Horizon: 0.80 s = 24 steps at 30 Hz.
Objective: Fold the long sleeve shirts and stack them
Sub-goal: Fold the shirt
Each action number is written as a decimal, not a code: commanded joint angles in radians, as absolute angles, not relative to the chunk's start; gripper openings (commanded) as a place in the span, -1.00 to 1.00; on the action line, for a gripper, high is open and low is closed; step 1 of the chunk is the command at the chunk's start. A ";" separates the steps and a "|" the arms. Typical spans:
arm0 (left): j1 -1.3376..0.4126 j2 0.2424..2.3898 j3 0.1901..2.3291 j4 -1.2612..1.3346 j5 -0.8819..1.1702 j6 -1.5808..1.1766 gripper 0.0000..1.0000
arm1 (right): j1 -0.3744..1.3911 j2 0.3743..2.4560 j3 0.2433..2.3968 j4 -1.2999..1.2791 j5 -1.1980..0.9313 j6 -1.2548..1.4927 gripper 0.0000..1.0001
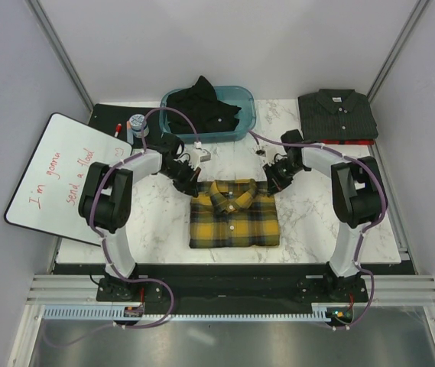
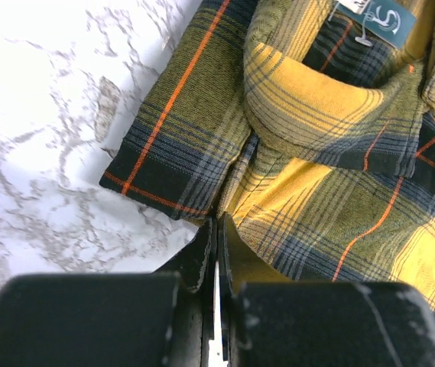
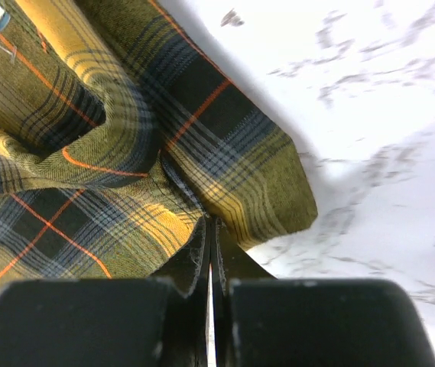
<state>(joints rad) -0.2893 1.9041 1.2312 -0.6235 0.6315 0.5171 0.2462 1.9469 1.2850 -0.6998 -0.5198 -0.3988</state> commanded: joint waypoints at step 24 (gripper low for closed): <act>-0.391 1.679 0.997 -0.505 0.980 0.026 0.22 | 0.299 1.756 0.983 -0.745 -0.988 -0.176 -0.16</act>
